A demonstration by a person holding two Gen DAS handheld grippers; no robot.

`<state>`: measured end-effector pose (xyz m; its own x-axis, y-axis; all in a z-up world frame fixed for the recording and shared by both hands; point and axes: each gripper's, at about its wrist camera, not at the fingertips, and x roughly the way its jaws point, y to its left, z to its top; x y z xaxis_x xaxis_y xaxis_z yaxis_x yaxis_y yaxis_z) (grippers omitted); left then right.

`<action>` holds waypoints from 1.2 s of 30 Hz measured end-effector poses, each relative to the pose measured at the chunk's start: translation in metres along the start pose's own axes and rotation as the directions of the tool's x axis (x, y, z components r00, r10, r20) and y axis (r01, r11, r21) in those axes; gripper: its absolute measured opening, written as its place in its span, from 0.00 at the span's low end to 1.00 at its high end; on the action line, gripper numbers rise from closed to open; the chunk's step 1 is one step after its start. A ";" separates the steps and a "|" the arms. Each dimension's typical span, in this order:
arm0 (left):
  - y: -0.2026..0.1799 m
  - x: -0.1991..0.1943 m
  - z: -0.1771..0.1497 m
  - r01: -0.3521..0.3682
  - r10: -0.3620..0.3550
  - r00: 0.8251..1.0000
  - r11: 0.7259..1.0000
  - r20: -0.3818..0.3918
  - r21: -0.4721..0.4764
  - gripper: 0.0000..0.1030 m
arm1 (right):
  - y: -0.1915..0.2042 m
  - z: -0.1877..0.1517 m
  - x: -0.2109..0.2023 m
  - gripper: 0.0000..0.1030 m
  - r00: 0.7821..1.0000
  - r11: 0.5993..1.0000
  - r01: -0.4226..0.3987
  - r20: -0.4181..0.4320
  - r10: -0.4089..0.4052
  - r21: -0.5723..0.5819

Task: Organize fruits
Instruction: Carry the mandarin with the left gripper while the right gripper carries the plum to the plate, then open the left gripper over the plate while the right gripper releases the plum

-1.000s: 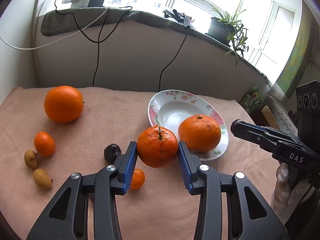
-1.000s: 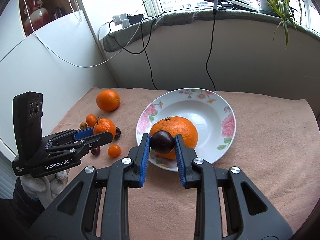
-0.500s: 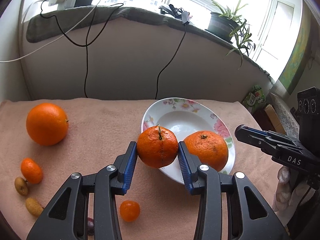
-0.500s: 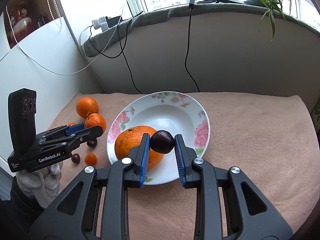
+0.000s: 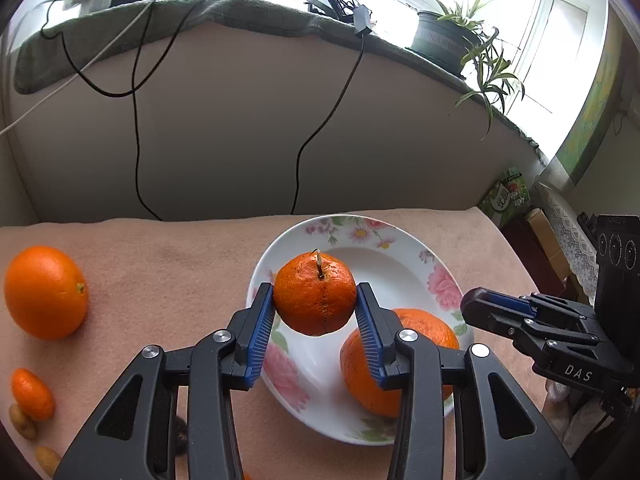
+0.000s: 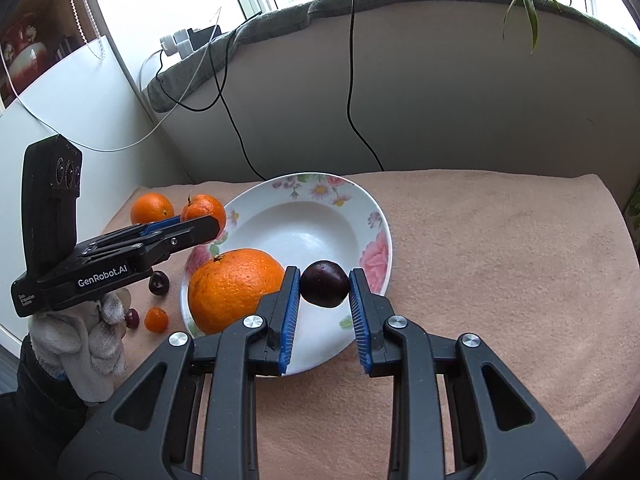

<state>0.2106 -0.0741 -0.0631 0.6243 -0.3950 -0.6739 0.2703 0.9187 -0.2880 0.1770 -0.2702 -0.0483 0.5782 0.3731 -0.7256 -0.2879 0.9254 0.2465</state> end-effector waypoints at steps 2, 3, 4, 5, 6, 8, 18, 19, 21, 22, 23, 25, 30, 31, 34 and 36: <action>-0.003 0.004 0.003 0.003 -0.003 1.000 1.000 -0.006 0.006 0.38 | -0.001 0.001 0.003 0.25 1.000 1.000 0.001 -0.003 -0.001 0.000; -0.004 0.007 0.005 0.004 -0.004 1.000 1.000 -0.009 0.008 0.38 | -0.002 0.002 0.004 0.25 1.000 1.000 0.002 -0.004 -0.002 0.000; -0.005 0.009 0.006 0.006 -0.006 1.000 1.000 -0.012 0.009 0.38 | -0.003 0.002 0.005 0.25 1.000 1.000 0.002 -0.005 -0.002 0.001; -0.006 0.011 0.008 0.010 -0.010 1.000 1.000 -0.017 0.011 0.38 | -0.004 0.002 0.006 0.25 1.000 1.000 0.001 -0.006 -0.001 0.001; -0.008 0.014 0.009 0.016 -0.015 1.000 1.000 -0.024 0.016 0.38 | -0.004 0.003 0.008 0.25 1.000 1.000 0.000 -0.008 0.000 0.001; -0.010 0.018 0.013 0.022 -0.022 0.999 1.000 -0.032 0.018 0.38 | -0.005 0.002 0.010 0.25 1.000 1.000 0.001 -0.012 -0.001 0.000; -0.022 0.034 0.019 0.056 -0.053 0.997 0.997 -0.062 0.045 0.39 | -0.009 0.004 0.019 0.25 1.000 1.000 0.001 -0.023 -0.001 0.000; -0.023 0.034 0.019 0.056 -0.053 0.997 0.997 -0.064 0.049 0.39 | -0.009 0.005 0.020 0.25 1.000 1.000 0.002 -0.024 -0.002 0.000; -0.025 0.035 0.021 0.058 -0.054 0.997 0.997 -0.063 0.056 0.46 | -0.009 0.005 0.021 0.25 1.000 1.000 -0.001 -0.025 0.001 0.000; -0.026 0.034 0.022 0.061 -0.058 0.996 0.996 -0.061 0.059 0.51 | -0.009 0.006 0.021 0.25 1.000 1.000 -0.004 -0.026 0.004 0.000; -0.027 0.034 0.023 0.067 -0.063 0.996 0.996 -0.060 0.065 0.53 | -0.009 0.006 0.021 0.25 1.000 1.000 -0.007 -0.027 0.007 -0.001; -0.030 0.033 0.024 0.058 -0.055 0.997 0.995 -0.051 0.077 0.58 | -0.008 0.008 0.022 0.25 1.000 1.000 -0.002 -0.023 0.002 -0.005; -0.025 0.025 0.028 0.056 -0.054 0.998 0.997 -0.027 0.051 0.59 | -0.007 0.008 0.021 0.26 1.000 1.000 -0.007 -0.021 0.007 -0.010; -0.023 0.023 0.028 0.050 -0.049 0.999 0.998 -0.023 0.049 0.59 | -0.007 0.009 0.021 0.29 1.000 1.000 -0.002 -0.019 0.002 -0.009; -0.019 0.017 0.029 0.033 -0.032 0.999 0.998 -0.008 0.047 0.59 | -0.009 0.012 0.017 0.65 1.000 1.000 -0.018 0.010 0.018 0.009; -0.015 0.013 0.030 0.024 -0.025 1.000 0.999 0.003 0.037 0.59 | -0.011 0.013 0.013 0.75 0.999 0.999 -0.026 0.034 0.025 0.028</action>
<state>0.2361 -0.0928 -0.0472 0.6199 -0.4175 -0.6644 0.3128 0.9080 -0.2787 0.1973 -0.2744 -0.0519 0.5966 0.3982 -0.6968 -0.2816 0.9169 0.2828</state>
